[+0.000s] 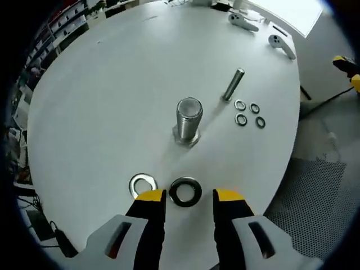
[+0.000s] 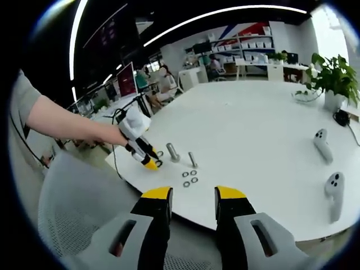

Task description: Place the washer onto the threaded stud by aligning its center hole with the stud, sliding it down to the base, and recovering from edge contact or off-axis alignment until the washer reaches the visible bottom stop.

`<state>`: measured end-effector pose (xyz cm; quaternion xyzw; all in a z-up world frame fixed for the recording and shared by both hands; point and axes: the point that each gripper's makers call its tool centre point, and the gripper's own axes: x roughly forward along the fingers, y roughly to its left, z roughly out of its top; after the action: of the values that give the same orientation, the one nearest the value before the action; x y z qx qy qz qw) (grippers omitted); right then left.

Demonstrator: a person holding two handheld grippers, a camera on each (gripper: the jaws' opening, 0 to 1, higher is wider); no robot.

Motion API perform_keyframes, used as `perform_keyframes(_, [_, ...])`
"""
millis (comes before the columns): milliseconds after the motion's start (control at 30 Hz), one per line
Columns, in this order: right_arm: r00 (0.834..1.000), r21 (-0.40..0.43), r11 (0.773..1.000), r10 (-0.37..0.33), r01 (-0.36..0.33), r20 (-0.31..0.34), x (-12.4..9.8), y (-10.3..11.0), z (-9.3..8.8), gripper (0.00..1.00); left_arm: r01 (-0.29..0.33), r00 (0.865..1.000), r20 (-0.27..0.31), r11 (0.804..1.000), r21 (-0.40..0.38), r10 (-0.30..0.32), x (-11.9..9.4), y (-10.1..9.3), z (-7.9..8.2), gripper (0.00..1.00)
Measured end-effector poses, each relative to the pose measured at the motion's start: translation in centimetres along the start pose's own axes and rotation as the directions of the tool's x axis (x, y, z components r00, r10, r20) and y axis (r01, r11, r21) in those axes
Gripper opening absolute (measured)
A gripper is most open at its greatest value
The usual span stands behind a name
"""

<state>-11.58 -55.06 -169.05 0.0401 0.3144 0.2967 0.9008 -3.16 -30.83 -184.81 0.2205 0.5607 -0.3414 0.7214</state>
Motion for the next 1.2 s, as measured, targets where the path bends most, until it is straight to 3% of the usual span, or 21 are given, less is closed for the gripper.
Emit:
perform_keyframes(67, [1.0,0.0,1.0,0.002,-0.002,0.001,0.0,0.02,0.0,0.32,0.005,1.0,-0.01,1.0,0.006,-0.005,0.09,-0.31,-0.03,0.31])
perform_keyframes(233, [1.0,-0.017,1.0,0.017,-0.017,-0.018,0.19,0.36,-0.28,0.32,-0.034,0.998,-0.054,0.987,0.16,0.043,0.14,0.09,-0.37,0.28])
perform_keyframes(433, [1.0,-0.017,1.0,0.017,-0.018,-0.018,0.16,0.4,-0.28,0.32,-0.035,0.997,-0.067,0.989,0.144,0.045,0.23,-0.1,-0.3,0.27])
perform_keyframes(667, [1.0,-0.017,1.0,0.019,-0.019,-0.02,0.17,0.41,-0.29,0.32,-0.016,0.998,-0.051,0.981,0.195,0.026,0.23,-0.22,-0.47,0.23])
perform_keyframes(733, [1.0,-0.02,1.0,0.02,-0.021,-0.023,0.18,0.45,-0.32,0.32,-0.005,0.997,-0.079,0.981,0.194,0.021,0.25,-0.22,-0.46,0.24])
perform_keyframes(800, [0.999,-0.021,1.0,0.022,-0.022,-0.024,0.19,0.46,-0.32,0.32,0.005,0.991,-0.131,0.966,0.26,0.03,0.22,-0.24,-0.61,0.25])
perform_keyframes(900, [0.999,-0.021,0.999,0.026,-0.027,-0.022,0.2,0.55,-0.28,0.32,-0.011,0.985,-0.165,0.97,0.245,0.052,0.46,-0.4,-0.41,0.25])
perform_keyframes(1033, [1.0,-0.015,1.0,0.023,-0.023,-0.014,0.15,0.48,-0.15,0.32,-0.01,0.988,-0.148,0.974,0.227,0.044,0.28,-0.12,-0.5,0.21])
perform_keyframes(1067, [1.0,-0.012,1.0,0.022,-0.022,-0.011,0.14,0.4,-0.12,0.32,-0.008,0.994,-0.108,0.979,0.204,0.031,0.35,-0.02,-0.27,0.21])
perform_keyframes(1200, [1.0,-0.012,1.0,0.019,-0.019,-0.011,0.15,0.37,-0.13,0.32,-0.007,0.996,-0.081,0.976,0.216,0.025,0.1,-0.18,-0.55,0.2])
